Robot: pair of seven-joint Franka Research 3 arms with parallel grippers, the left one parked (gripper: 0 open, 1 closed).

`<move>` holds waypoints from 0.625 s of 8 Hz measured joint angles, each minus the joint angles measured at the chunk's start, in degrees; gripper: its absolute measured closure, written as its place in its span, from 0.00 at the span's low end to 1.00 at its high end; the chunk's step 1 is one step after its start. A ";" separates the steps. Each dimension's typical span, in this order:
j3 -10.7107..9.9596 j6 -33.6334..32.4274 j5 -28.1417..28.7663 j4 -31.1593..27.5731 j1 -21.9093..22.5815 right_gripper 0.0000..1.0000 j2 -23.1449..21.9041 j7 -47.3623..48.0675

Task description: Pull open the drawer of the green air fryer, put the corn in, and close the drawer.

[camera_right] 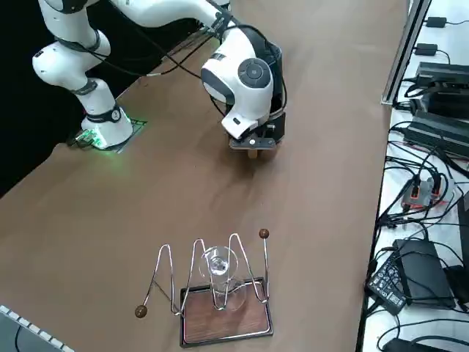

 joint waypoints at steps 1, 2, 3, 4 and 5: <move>0.03 -0.64 0.00 0.00 0.02 0.55 -0.38 -1.03; 0.08 -0.80 0.00 0.00 0.07 0.55 -0.60 -1.40; 0.11 -0.81 0.00 0.00 0.23 0.55 -0.68 -1.51; 0.14 -0.81 0.28 0.00 0.59 0.55 -0.71 -1.51; 0.19 -0.77 1.40 -0.01 1.11 0.55 -0.71 -1.51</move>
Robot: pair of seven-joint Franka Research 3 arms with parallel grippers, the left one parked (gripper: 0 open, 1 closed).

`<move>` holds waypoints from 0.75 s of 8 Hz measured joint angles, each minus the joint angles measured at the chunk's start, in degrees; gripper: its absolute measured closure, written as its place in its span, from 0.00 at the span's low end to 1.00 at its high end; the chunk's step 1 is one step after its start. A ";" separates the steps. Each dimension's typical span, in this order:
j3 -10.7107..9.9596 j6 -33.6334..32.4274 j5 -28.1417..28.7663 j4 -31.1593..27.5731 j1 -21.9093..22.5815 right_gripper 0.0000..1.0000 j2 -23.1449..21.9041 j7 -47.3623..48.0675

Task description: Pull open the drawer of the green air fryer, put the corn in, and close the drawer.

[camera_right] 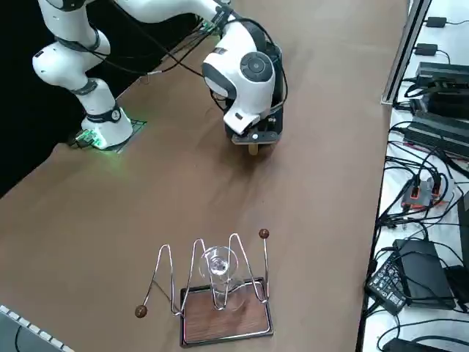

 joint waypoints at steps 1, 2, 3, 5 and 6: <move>0.00 0.01 0.71 -0.12 0.40 0.55 0.00 -0.04; 0.00 0.20 1.06 -0.38 0.59 0.55 0.00 -0.13; 0.00 0.45 1.22 -0.57 0.84 0.55 0.00 -0.19; 0.01 0.55 1.30 -0.86 1.59 0.55 0.00 -0.19; 0.03 0.57 1.38 -1.07 1.92 0.55 -0.03 -0.19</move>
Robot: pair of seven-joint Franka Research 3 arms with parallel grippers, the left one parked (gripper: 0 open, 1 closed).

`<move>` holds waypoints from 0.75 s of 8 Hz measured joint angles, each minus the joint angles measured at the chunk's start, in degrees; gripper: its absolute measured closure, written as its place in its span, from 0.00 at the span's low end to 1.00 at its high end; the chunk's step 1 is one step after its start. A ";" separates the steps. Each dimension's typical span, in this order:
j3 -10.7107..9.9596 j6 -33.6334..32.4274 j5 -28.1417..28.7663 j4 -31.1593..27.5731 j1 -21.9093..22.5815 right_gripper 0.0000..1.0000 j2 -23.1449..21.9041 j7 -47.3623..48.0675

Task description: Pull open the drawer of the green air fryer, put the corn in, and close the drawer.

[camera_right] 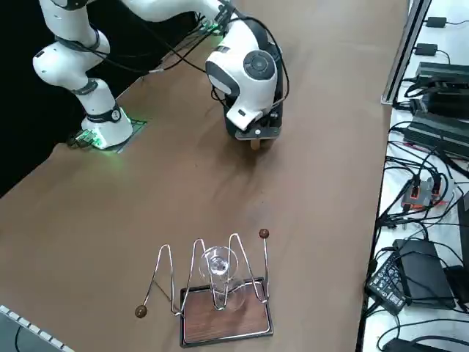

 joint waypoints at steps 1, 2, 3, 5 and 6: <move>0.01 0.28 0.01 -0.22 0.18 0.55 -0.14 0.00; 0.02 0.48 0.01 -0.43 0.25 0.55 -0.31 0.00; 0.04 0.59 0.01 -0.54 0.30 0.55 -0.44 0.00; 0.04 0.60 0.01 -0.75 0.38 0.55 -0.77 0.00; 0.04 0.72 0.01 -1.11 0.43 0.55 -1.15 0.00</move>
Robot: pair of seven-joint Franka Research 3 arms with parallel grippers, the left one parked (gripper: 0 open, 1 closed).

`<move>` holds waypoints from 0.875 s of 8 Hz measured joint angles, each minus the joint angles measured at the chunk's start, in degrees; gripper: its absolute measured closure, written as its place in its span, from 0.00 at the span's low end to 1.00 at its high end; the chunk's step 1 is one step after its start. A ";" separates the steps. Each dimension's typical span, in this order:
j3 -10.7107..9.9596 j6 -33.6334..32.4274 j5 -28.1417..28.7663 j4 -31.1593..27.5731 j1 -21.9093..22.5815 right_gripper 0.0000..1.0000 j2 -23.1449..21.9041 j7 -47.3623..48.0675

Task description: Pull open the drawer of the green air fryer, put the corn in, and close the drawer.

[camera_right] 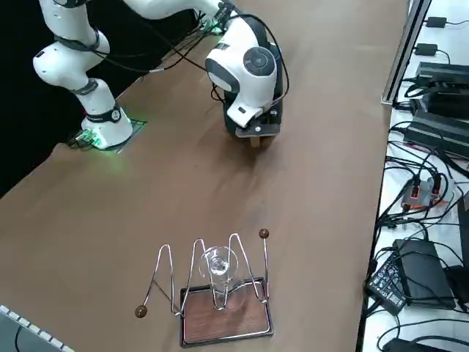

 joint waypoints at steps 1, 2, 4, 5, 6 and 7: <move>0.01 0.42 0.00 -0.64 0.03 0.55 -0.51 0.00; 0.06 0.90 0.03 -1.30 0.04 0.55 -0.91 0.02; 0.72 3.80 0.87 -4.00 0.08 0.55 -1.55 0.03; 1.46 5.59 1.16 -5.49 0.12 0.55 -1.72 0.04; 1.80 6.35 1.29 -6.25 0.16 0.55 -1.96 0.06; 1.87 6.39 2.10 -6.50 0.16 0.55 -2.33 0.13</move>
